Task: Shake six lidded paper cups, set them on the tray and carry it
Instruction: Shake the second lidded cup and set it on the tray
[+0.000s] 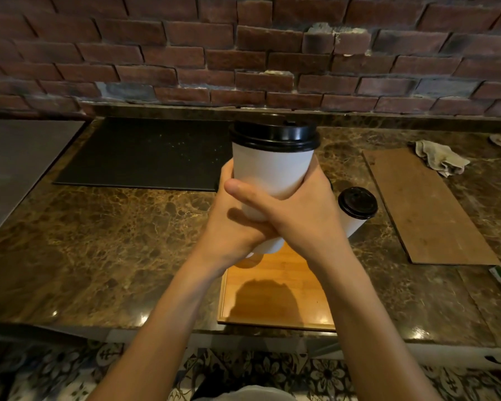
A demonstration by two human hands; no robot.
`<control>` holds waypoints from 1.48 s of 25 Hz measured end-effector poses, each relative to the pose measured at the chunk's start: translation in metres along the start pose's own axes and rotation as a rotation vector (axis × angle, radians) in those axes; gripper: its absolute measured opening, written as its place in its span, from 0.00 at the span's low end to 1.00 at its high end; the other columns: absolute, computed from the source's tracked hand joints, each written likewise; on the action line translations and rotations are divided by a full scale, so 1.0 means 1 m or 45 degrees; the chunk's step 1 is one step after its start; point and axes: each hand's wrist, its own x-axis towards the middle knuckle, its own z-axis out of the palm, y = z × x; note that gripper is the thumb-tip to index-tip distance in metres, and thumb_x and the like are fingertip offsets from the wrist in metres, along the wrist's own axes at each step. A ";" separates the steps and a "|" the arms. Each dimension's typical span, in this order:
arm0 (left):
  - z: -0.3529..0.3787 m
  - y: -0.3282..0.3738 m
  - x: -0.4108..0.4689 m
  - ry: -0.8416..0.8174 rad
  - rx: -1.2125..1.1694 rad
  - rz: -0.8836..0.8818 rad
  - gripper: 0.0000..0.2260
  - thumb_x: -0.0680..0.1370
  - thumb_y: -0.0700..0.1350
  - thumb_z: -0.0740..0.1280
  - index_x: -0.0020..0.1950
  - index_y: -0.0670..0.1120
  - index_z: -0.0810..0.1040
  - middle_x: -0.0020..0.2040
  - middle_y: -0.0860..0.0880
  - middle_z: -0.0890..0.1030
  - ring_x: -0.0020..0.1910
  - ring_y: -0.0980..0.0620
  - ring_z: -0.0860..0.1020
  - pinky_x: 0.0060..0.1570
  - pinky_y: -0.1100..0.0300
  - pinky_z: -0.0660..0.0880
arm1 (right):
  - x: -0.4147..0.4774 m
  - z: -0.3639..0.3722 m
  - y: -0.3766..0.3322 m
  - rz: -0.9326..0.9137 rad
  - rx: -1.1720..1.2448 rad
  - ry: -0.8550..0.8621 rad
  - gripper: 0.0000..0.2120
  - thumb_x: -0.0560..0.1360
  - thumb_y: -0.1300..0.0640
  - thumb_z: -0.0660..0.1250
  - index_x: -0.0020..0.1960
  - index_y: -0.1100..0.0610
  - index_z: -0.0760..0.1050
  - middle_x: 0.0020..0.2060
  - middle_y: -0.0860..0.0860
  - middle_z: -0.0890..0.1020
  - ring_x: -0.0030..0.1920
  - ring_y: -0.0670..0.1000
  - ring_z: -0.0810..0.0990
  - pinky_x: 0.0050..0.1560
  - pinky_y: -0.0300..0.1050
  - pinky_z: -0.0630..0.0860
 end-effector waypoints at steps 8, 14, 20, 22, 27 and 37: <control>-0.001 -0.006 0.003 -0.044 0.048 -0.106 0.37 0.64 0.39 0.79 0.68 0.38 0.65 0.61 0.46 0.77 0.58 0.53 0.77 0.55 0.58 0.77 | 0.003 0.000 -0.002 0.024 -0.073 0.044 0.36 0.61 0.39 0.78 0.64 0.48 0.71 0.52 0.42 0.79 0.51 0.39 0.79 0.44 0.30 0.78; -0.001 -0.003 0.004 -0.091 0.115 -0.089 0.31 0.65 0.39 0.78 0.65 0.40 0.71 0.56 0.48 0.79 0.54 0.60 0.78 0.48 0.72 0.74 | 0.006 -0.001 -0.001 0.031 -0.129 0.036 0.38 0.61 0.39 0.78 0.66 0.50 0.70 0.55 0.45 0.79 0.57 0.48 0.78 0.53 0.47 0.80; -0.010 0.008 -0.001 -0.139 -0.006 -0.075 0.30 0.64 0.37 0.78 0.64 0.41 0.72 0.54 0.50 0.80 0.52 0.58 0.79 0.47 0.69 0.76 | 0.007 -0.005 -0.010 -0.001 -0.076 -0.031 0.36 0.61 0.42 0.80 0.64 0.50 0.72 0.53 0.45 0.81 0.53 0.44 0.81 0.50 0.49 0.82; -0.013 0.012 -0.004 -0.167 -0.084 -0.074 0.30 0.63 0.40 0.79 0.62 0.44 0.72 0.53 0.49 0.80 0.52 0.56 0.80 0.48 0.66 0.77 | 0.009 -0.007 -0.012 -0.010 -0.055 -0.070 0.37 0.61 0.41 0.79 0.66 0.50 0.71 0.54 0.45 0.80 0.54 0.45 0.80 0.51 0.50 0.82; -0.020 0.018 -0.008 -0.264 -0.200 -0.135 0.29 0.59 0.50 0.76 0.59 0.48 0.74 0.51 0.48 0.81 0.52 0.50 0.81 0.47 0.58 0.79 | 0.009 -0.010 -0.018 -0.001 0.014 -0.174 0.36 0.60 0.40 0.78 0.65 0.49 0.71 0.52 0.44 0.80 0.51 0.43 0.81 0.46 0.41 0.81; -0.026 0.017 -0.011 -0.453 -0.298 -0.101 0.23 0.63 0.48 0.76 0.57 0.59 0.76 0.52 0.54 0.82 0.54 0.53 0.80 0.50 0.60 0.78 | 0.009 -0.021 -0.016 0.025 0.199 -0.478 0.19 0.67 0.51 0.72 0.58 0.48 0.75 0.48 0.47 0.83 0.50 0.46 0.83 0.44 0.38 0.79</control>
